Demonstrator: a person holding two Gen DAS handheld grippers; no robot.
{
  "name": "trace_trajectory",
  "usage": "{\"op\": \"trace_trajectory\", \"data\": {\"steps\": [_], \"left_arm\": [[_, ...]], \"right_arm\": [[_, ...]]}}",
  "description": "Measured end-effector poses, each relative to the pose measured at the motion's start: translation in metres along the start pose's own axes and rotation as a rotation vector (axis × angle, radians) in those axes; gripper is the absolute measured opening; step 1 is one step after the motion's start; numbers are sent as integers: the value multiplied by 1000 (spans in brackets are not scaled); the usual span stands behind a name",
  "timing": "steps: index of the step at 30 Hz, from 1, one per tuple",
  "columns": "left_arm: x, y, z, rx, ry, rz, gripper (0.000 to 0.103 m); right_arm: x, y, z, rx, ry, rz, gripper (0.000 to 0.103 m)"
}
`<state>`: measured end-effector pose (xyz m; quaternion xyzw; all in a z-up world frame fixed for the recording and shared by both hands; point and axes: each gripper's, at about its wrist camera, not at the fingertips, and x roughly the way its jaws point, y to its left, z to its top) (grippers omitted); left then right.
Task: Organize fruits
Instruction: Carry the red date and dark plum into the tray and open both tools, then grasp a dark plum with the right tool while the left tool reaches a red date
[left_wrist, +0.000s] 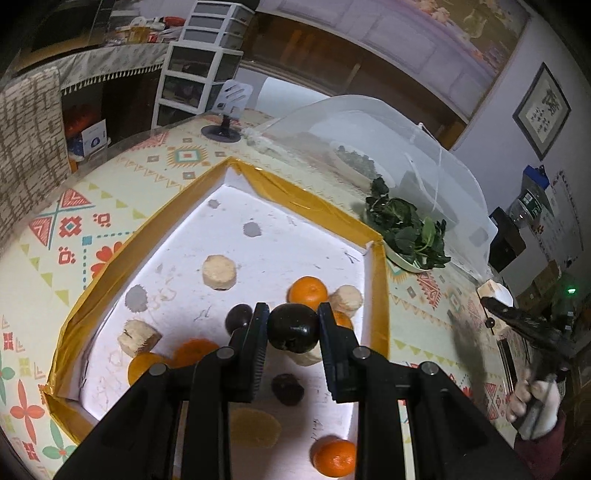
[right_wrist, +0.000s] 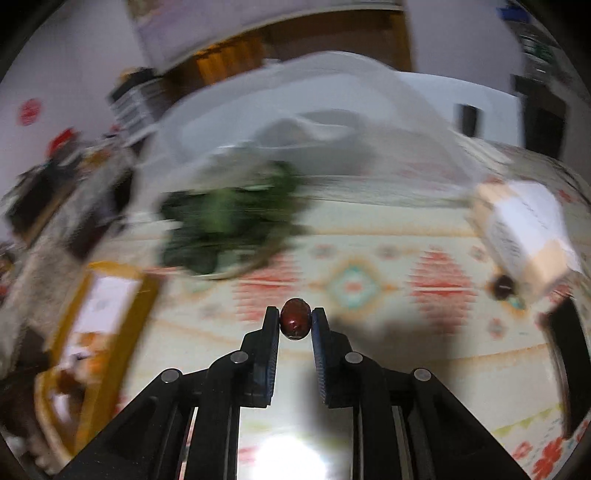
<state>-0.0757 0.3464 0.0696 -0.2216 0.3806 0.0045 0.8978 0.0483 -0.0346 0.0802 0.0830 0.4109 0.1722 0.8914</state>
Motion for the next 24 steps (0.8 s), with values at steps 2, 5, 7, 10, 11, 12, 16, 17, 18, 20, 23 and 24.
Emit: {"op": "trace_trajectory", "data": {"steps": [2, 5, 7, 10, 11, 12, 16, 17, 18, 20, 23, 24], "left_arm": [[2, 3, -2, -3, 10, 9, 26], [5, 7, -6, -7, 25, 19, 26], [8, 10, -4, -11, 35, 21, 26], [10, 14, 4, -13, 28, 34, 26], [10, 16, 9, -17, 23, 39, 26], [11, 17, 12, -18, 23, 40, 26], [15, 25, 26, -32, 25, 22, 39], [13, 26, 28, -37, 17, 18, 50], [11, 26, 29, -40, 4, 16, 55], [2, 26, 30, -30, -38, 4, 65], [-11, 26, 30, -31, -72, 28, 85], [-15, 26, 31, -33, -79, 36, 86]], "right_arm": [[2, 31, -4, -32, 19, 80, 19], [13, 82, -15, -91, 66, 187, 19], [25, 112, -24, -129, 99, 235, 19], [42, 145, -36, -161, 145, 282, 19], [46, 154, -41, -170, 159, 292, 19], [49, 160, -45, -178, 169, 299, 19], [59, 178, -58, -204, 211, 320, 19], [62, 181, -60, -210, 220, 322, 19], [64, 185, -64, -218, 228, 322, 19], [67, 188, -67, -226, 237, 325, 19], [71, 193, -71, -233, 253, 325, 19], [72, 194, -72, -233, 256, 328, 19]]}}
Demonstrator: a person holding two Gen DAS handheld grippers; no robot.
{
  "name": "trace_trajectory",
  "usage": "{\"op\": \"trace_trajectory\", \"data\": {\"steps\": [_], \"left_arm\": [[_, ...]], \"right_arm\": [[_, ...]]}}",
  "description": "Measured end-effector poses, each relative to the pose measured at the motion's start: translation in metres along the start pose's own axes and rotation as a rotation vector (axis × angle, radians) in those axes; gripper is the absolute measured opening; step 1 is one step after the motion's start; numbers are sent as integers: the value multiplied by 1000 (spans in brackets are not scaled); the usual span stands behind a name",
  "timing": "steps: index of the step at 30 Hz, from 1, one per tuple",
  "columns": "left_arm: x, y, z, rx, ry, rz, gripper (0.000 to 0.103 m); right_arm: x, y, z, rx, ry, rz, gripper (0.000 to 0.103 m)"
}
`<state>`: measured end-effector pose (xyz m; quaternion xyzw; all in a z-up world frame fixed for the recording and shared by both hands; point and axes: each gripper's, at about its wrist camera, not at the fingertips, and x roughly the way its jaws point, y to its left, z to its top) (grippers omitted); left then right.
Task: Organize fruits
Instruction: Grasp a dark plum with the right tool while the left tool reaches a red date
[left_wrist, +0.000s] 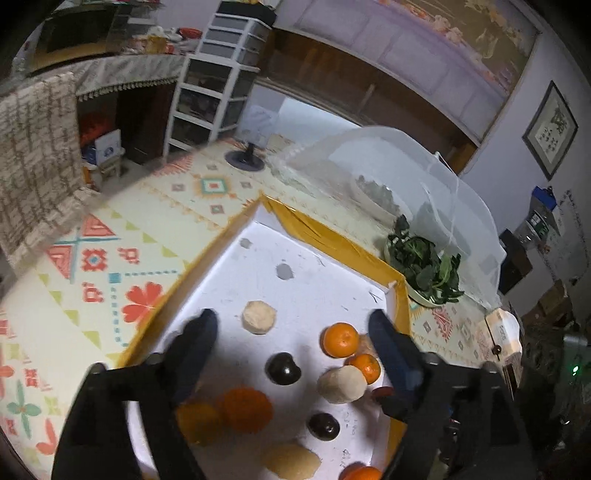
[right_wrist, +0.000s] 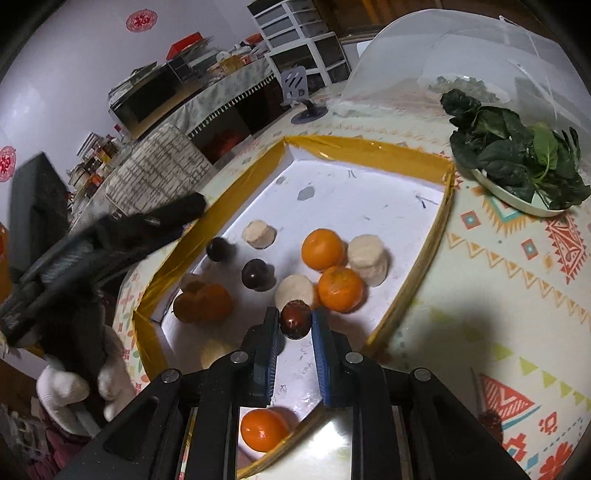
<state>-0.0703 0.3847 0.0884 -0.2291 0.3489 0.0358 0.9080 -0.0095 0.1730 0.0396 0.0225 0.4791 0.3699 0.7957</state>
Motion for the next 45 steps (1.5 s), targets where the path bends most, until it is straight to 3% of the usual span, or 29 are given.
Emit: {"op": "trace_trajectory", "data": {"steps": [7, 14, 19, 23, 29, 33, 35, 45], "left_arm": [[-31, 2, -7, -36, -21, -11, 87], [-59, -20, -23, -35, -51, -67, 87], [-73, -59, -39, 31, -64, -142, 87], [-70, -92, -56, 86, -29, -209, 87], [-43, -130, -80, 129, 72, -258, 87], [-22, -149, -94, 152, 131, -264, 87], [-13, -156, -98, 158, 153, -265, 87], [14, -173, -107, 182, 202, -237, 87]], "right_arm": [[-4, 4, -5, 38, 1, 49, 20], [-35, -1, -19, 49, -60, 43, 42], [-74, -22, -40, 49, -142, -31, 44], [-116, -70, -56, 101, -206, -162, 49], [-182, -196, -73, 323, -313, -429, 49], [-212, -279, -79, 517, -372, -450, 49], [-218, -301, -77, 561, -394, -465, 49], [-195, -357, -59, 669, -353, -617, 49]]}}
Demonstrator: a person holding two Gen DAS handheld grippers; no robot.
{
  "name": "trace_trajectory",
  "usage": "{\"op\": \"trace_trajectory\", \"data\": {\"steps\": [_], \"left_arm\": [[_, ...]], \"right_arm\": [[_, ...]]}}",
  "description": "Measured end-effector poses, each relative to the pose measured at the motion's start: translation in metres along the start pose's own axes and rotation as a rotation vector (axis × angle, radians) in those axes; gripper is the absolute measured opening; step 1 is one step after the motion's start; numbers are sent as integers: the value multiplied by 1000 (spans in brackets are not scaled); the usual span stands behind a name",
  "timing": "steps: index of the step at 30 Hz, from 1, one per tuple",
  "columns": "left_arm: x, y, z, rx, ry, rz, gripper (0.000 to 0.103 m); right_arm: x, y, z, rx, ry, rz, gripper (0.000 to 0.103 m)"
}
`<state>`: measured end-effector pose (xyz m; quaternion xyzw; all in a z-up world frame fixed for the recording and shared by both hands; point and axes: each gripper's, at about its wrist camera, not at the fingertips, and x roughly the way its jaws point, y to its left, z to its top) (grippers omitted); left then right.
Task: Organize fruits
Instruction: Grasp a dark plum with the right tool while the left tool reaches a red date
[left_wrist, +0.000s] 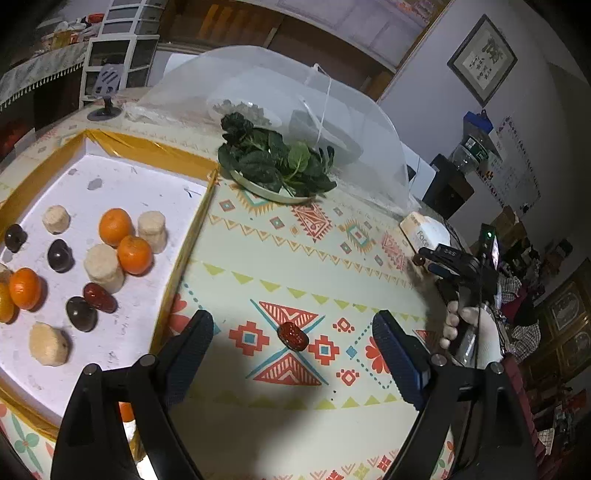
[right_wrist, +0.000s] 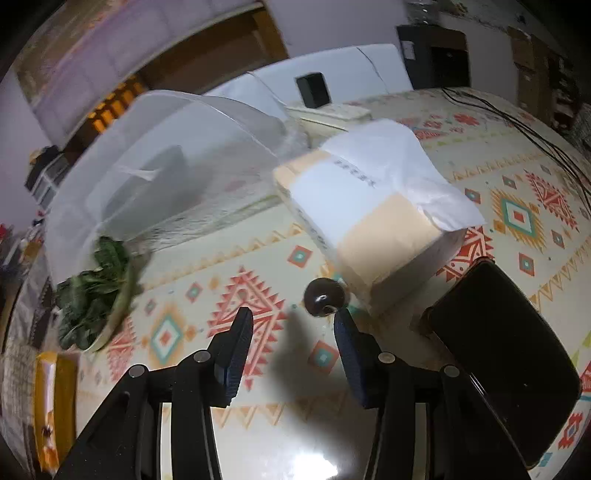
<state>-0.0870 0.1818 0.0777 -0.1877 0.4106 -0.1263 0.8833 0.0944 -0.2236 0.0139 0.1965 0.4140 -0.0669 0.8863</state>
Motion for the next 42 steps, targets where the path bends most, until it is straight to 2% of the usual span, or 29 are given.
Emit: {"op": "trace_trajectory", "data": {"steps": [3, 7, 10, 11, 13, 14, 20, 24, 29, 33, 34, 36, 37, 38, 42], "left_arm": [[8, -2, -1, 7, 16, -4, 87], [17, -1, -2, 11, 36, -13, 87], [19, 3, -2, 4, 43, -17, 87], [20, 5, -2, 1, 44, -17, 87], [20, 9, -2, -7, 45, -19, 87], [19, 12, -2, -10, 44, -19, 87], [14, 22, -1, -29, 31, -21, 87], [14, 26, -3, -42, 37, -18, 87], [19, 15, -12, -4, 51, 6, 87], [32, -6, -23, 80, 62, 35, 87], [36, -12, -26, 103, 64, 42, 86], [43, -18, -30, 136, 65, 59, 69], [48, -20, -32, 147, 76, 77, 57], [53, -20, -33, 155, 86, 83, 50], [61, -22, -35, 149, 101, 84, 49]], "right_arm": [[11, -4, 3, 46, -4, -49, 49], [20, -7, 5, 167, -35, -107, 49], [22, -4, 7, 195, -55, -163, 49], [23, -3, 7, 194, -61, -186, 47], [21, -2, 5, 188, -66, -215, 33], [21, -3, 5, 185, -61, -196, 29], [-3, -7, -11, 154, -36, -103, 28], [-29, -4, -44, 107, 20, 39, 28], [-68, 15, -98, -23, 62, 193, 29], [-88, 43, -130, -182, 36, 225, 29], [-90, 49, -135, -209, 29, 229, 29], [-92, 57, -145, -249, 18, 237, 29], [-92, 61, -149, -268, 18, 249, 29], [-90, 64, -150, -280, 15, 253, 29], [-89, 71, -156, -306, 12, 273, 29]]}}
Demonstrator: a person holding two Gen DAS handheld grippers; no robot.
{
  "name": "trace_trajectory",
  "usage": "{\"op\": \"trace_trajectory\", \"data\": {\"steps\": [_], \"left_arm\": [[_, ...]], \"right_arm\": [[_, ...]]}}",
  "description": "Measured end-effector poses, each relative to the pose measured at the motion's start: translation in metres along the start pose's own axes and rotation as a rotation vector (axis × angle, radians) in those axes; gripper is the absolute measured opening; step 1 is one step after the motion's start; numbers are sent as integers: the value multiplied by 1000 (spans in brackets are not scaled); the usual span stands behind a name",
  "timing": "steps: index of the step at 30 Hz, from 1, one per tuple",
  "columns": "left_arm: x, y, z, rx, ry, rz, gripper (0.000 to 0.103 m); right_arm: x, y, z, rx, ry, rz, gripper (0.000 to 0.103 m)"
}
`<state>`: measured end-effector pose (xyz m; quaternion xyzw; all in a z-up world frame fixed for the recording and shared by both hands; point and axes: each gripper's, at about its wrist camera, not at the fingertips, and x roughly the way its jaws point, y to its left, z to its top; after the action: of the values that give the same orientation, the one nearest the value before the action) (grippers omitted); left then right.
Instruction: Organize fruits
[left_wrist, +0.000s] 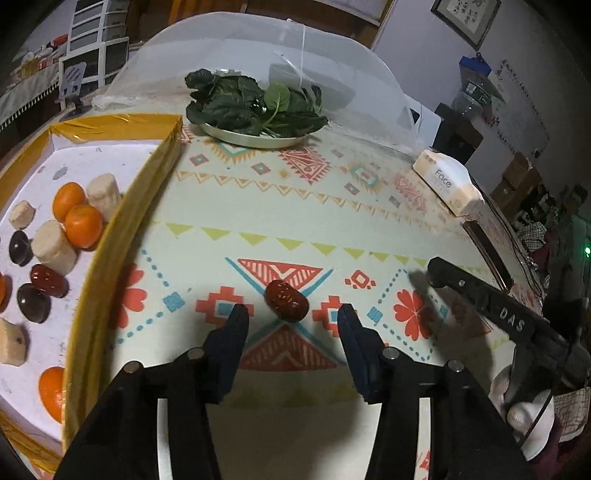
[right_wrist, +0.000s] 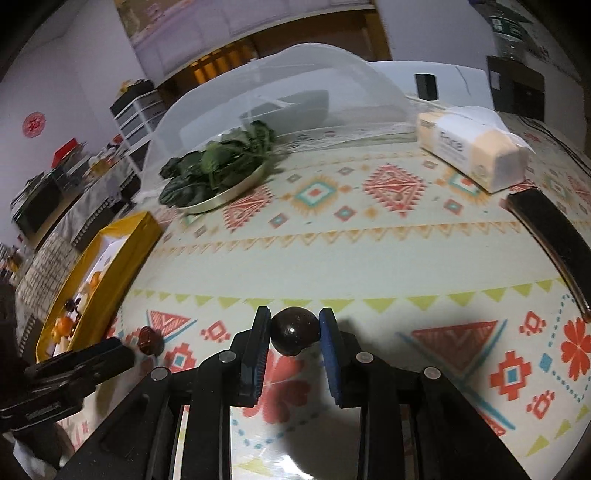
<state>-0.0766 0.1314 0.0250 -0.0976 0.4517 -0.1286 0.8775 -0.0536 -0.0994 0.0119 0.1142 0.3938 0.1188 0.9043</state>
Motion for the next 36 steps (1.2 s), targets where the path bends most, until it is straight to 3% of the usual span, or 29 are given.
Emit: {"op": "trace_trajectory", "data": {"steps": [7, 9, 10, 21, 26, 36], "left_arm": [[22, -14, 4, 47, 14, 77, 49], [24, -17, 5, 62, 6, 108, 38], [24, -17, 4, 69, 3, 115, 27], [-17, -10, 1, 65, -83, 115, 25], [-63, 18, 5, -8, -162, 118, 24], [-145, 114, 5, -166, -305, 267, 24]], "right_arm": [[-4, 11, -2, -43, 4, 15, 29], [-5, 15, -4, -52, 9, 16, 29], [-6, 16, -5, -58, 11, 17, 29], [-17, 44, -10, -111, 8, 25, 29], [-28, 73, -6, -146, -8, 70, 29], [-25, 183, 12, -257, 12, 271, 29]]}}
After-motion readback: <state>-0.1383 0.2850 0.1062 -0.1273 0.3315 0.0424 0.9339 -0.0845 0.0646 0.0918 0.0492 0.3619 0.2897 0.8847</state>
